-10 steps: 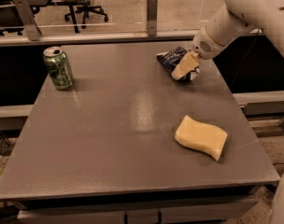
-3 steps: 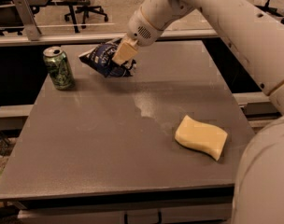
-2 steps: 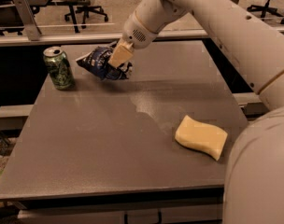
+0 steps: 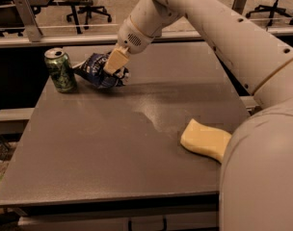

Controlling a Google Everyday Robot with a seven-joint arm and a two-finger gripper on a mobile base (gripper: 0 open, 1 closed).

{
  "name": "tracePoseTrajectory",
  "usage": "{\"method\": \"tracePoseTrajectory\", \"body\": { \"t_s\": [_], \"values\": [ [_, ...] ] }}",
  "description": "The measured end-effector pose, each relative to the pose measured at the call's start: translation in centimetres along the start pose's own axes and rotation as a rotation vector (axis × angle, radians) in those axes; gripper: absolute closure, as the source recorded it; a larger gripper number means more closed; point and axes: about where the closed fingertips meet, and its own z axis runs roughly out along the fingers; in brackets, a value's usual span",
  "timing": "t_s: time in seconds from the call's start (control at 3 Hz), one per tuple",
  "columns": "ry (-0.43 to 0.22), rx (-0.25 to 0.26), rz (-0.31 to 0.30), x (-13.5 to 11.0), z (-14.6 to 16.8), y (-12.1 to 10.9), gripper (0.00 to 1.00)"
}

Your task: Move blue chip bag near green can

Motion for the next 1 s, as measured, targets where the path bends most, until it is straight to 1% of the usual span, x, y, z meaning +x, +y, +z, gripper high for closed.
{"method": "tracePoseTrajectory", "body": {
  "t_s": [0.33,0.67,1.0],
  "values": [
    [0.001,-0.005,-0.001,-0.03,0.31,0.06,0.17],
    [0.002,-0.01,-0.001,-0.05,0.67,0.12,0.0],
    [0.002,-0.01,-0.001,-0.05,0.67,0.12,0.0]
  ]
}}
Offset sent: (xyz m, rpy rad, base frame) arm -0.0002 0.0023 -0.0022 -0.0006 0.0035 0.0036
